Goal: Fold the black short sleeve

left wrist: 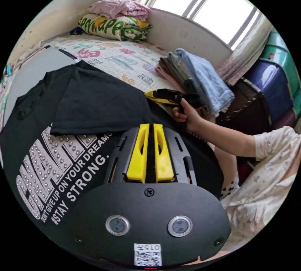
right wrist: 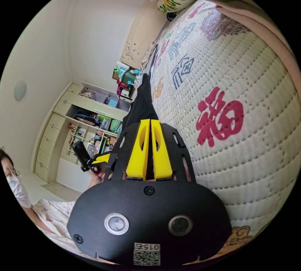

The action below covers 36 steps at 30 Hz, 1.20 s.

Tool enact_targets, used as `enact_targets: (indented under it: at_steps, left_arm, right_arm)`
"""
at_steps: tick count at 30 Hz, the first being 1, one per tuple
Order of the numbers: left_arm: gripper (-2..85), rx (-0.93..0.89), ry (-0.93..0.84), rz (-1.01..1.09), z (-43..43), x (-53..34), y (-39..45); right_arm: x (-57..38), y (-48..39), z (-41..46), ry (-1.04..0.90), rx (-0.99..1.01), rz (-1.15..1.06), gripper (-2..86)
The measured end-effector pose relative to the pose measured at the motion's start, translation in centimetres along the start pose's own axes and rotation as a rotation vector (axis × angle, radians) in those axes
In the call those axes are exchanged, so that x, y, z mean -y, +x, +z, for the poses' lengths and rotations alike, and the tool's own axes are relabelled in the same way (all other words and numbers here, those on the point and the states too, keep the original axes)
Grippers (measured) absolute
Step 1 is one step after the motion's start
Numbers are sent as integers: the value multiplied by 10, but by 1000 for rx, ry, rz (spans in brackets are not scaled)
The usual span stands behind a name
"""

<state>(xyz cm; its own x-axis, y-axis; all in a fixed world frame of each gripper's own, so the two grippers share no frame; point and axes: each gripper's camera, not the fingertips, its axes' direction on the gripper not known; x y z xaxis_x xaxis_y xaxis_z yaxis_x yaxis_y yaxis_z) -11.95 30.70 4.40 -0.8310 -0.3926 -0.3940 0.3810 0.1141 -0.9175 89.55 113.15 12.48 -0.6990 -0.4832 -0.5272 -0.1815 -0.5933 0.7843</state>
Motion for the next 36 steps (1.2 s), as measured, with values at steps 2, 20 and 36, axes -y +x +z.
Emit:
enact_targets:
  at_steps: [2, 20, 36]
  left_arm:
    - [30, -72, 202, -77, -69, -52, -36]
    - [56, 382, 977, -1136, -353, -576, -318]
    - [6, 432, 110, 240, -167, -269, -169]
  right_arm:
    - [2, 7, -6, 1, 27, 3, -6]
    - [21, 69, -41, -1, 22, 0, -8]
    - [20, 167, -38, 1, 41, 6, -9]
